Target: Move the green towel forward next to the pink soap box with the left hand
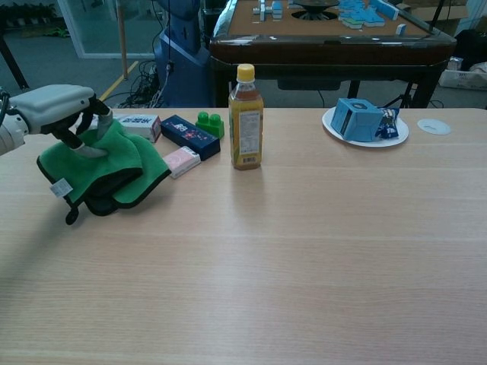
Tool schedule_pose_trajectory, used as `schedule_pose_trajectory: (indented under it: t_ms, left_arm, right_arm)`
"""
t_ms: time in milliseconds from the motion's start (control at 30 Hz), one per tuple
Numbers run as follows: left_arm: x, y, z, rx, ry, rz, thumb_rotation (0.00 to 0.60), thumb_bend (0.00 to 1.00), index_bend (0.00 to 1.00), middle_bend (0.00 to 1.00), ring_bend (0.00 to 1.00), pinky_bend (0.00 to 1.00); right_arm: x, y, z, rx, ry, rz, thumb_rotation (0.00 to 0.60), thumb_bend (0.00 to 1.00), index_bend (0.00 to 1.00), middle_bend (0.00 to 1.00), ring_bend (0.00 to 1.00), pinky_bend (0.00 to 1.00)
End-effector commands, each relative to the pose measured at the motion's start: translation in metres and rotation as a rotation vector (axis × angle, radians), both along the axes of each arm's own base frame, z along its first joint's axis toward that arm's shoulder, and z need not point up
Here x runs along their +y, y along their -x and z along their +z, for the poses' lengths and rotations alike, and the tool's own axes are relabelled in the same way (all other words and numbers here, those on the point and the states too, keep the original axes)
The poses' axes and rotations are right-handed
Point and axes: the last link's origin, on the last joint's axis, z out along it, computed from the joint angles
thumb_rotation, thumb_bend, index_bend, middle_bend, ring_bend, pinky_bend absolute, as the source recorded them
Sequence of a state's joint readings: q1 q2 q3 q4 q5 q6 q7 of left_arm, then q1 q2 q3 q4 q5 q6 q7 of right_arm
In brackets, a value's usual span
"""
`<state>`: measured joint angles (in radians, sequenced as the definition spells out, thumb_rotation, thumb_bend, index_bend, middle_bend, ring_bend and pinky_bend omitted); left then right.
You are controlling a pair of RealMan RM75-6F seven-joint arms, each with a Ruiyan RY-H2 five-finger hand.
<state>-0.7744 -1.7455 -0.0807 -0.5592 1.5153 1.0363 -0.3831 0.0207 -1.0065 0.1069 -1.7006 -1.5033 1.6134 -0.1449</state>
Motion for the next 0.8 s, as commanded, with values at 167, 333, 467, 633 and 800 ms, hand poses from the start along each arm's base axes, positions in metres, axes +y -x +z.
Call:
schedule_pose_trajectory:
  t_ms: [167,333,467,633,800]
  left_arm:
    - [0.02,-0.009,-0.01,0.085,-0.01,0.037,0.6,0.23,0.56,0.61,0.64,0.76]
    - [0.03,-0.004,-0.016,0.121,-0.007,0.117,0.6,0.23,0.43,0.38,0.46,0.67]
    - [0.029,-0.004,-0.019,0.068,0.014,0.162,0.6,0.23,0.06,0.03,0.11,0.4]
    - [0.027,-0.003,-0.017,0.03,0.024,0.189,0.6,0.23,0.0,0.0,0.0,0.29]
    - [0.015,0.002,-0.005,-0.011,0.017,0.196,0.6,0.23,0.0,0.0,0.0,0.27]
  right_arm:
    - [0.003,0.001,0.001,0.001,0.003,-0.006,0.6,0.28,0.2,0.35,0.22,0.27]
    - [0.005,0.003,0.002,0.003,0.002,-0.015,0.6,0.28,0.2,0.35,0.22,0.27]
    - [0.005,0.004,0.002,0.002,0.007,-0.017,0.6,0.28,0.2,0.35,0.22,0.27]
    - [0.004,0.005,0.002,0.001,0.003,-0.019,0.6,0.28,0.2,0.35,0.22,0.27]
    - [0.005,0.006,0.002,-0.002,0.001,-0.021,0.6,0.28,0.2,0.35,0.22,0.27]
